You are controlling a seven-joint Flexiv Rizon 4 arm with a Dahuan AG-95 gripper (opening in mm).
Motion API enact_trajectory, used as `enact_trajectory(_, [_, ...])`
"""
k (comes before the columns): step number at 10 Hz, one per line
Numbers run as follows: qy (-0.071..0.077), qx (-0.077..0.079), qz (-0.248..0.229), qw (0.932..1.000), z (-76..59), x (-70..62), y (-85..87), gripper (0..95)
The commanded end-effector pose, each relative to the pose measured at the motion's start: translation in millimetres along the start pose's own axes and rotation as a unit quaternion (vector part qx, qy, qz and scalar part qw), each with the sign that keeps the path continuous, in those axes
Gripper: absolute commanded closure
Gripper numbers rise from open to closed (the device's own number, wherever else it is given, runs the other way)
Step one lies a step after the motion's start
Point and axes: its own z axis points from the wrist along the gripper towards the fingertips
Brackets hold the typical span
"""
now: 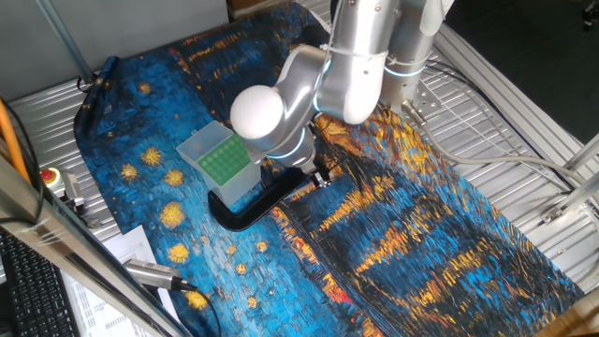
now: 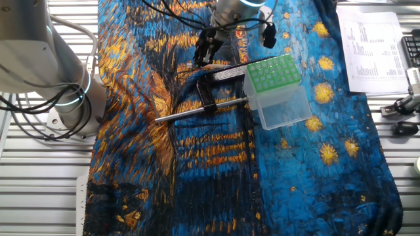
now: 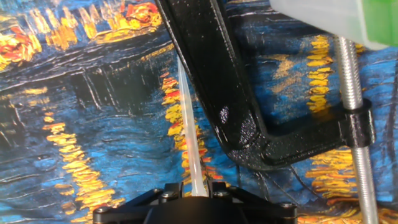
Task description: Insert a large pipette tip into the holder for large pipette tips
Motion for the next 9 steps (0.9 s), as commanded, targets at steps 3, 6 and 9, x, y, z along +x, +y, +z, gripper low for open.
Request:
enact_trajectory(3, [-0.003,0.005,-0.008,1.0000,3.0,-3.9,-1.6,76.0])
enact_trajectory(6, [-0.017,-0.008,-0.023,0.9996,3.0,-3.9,-1.6,57.0])
enact_trajectory(9, [-0.019,-0.003,-0.023,0.9996,3.0,-3.9,-1.6,57.0])
